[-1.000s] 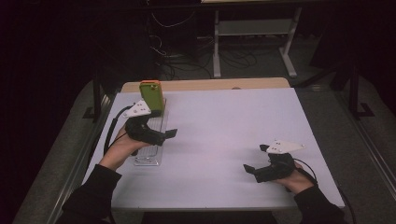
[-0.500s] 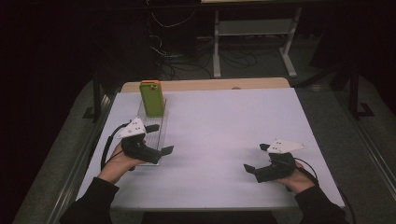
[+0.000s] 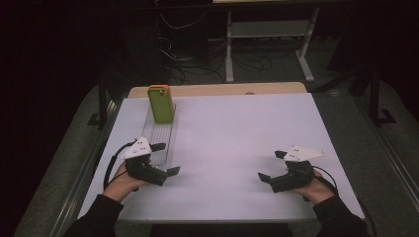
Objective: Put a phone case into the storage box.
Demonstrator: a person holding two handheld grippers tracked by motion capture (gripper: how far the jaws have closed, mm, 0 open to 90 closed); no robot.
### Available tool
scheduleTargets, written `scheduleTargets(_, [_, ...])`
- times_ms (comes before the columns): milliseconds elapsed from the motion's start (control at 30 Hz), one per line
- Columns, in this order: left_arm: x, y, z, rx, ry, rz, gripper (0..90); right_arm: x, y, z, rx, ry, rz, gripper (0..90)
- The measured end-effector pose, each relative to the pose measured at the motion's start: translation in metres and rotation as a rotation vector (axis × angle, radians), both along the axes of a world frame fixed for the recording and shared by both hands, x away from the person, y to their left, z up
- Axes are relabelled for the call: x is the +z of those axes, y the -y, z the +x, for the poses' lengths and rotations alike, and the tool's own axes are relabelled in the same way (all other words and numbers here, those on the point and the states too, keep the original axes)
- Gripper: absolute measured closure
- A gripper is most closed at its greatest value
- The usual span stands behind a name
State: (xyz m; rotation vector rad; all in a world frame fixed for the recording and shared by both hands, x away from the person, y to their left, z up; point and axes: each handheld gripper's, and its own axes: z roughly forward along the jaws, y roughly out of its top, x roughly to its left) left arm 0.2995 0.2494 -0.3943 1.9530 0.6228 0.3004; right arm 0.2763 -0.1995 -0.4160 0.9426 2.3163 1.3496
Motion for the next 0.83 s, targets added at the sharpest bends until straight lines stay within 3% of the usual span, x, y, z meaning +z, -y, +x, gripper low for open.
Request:
scheduleTargets(133, [-0.0036,-0.004,-0.0018,0.004,-0.003,0.022,0.5,0.0027,0.0011,0.0002,-0.001,0.007,0.004,2.0])
scheduleTargets(333, [-0.0081,-0.0089,-0.0007,0.013,-0.019,0.018,0.5,0.0054,0.0019,-0.0002,0.0,0.012,0.012,2.1])
scheduleTargets(500, [-0.0097,-0.009,-0.0001,-0.003,-0.022,0.037,0.5,0.0063,0.0016,-0.0004,-0.001,0.013,0.018,2.0])
scheduleTargets(833, [-0.0098,-0.0083,-0.0002,-0.006,-0.035,0.027,0.5,0.0065,0.0021,-0.0005,-0.002,0.013,0.019,2.0])
